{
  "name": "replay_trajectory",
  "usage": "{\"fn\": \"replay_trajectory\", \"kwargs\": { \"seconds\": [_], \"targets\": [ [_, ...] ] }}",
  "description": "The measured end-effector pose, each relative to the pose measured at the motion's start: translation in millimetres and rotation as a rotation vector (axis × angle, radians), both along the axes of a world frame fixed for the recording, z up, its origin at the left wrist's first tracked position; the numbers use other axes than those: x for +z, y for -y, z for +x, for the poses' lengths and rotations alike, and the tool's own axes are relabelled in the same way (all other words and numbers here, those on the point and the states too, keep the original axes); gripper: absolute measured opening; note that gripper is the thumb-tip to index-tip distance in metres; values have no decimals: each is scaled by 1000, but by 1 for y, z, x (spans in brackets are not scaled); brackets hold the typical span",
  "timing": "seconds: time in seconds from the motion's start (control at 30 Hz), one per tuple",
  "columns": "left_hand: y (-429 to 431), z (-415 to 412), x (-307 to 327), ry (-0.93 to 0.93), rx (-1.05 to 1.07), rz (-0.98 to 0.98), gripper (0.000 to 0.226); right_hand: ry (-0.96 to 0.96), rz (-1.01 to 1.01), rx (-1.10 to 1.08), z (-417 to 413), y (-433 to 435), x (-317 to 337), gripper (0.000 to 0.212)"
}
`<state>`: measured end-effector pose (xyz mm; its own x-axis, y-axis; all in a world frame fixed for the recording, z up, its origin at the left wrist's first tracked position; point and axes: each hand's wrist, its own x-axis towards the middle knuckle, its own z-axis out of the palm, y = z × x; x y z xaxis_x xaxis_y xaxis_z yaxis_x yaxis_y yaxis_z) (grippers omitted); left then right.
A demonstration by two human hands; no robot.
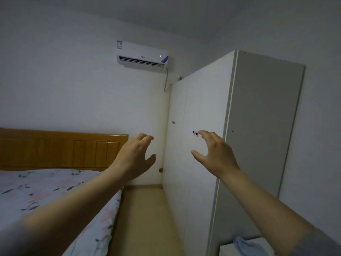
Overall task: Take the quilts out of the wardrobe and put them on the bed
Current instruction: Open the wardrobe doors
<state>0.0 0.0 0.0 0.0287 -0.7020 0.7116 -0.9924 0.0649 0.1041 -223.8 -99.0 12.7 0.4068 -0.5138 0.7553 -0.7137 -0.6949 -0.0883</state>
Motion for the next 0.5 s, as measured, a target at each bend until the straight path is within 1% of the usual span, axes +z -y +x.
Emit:
{"fn": "replay_trajectory", "kwargs": {
  "seconds": [0.07,0.23,0.5],
  "targets": [
    [28,-5,-1,-50,-16,-40,52,15,5,20,-6,28,-2,59],
    [91,-2,-13,-115,3,-23,51,-2,37,39,-3,94,-17,56],
    [218,47,-34,-188,0,2,49,-13,87,67,47,219,-40,51]
  ]
}}
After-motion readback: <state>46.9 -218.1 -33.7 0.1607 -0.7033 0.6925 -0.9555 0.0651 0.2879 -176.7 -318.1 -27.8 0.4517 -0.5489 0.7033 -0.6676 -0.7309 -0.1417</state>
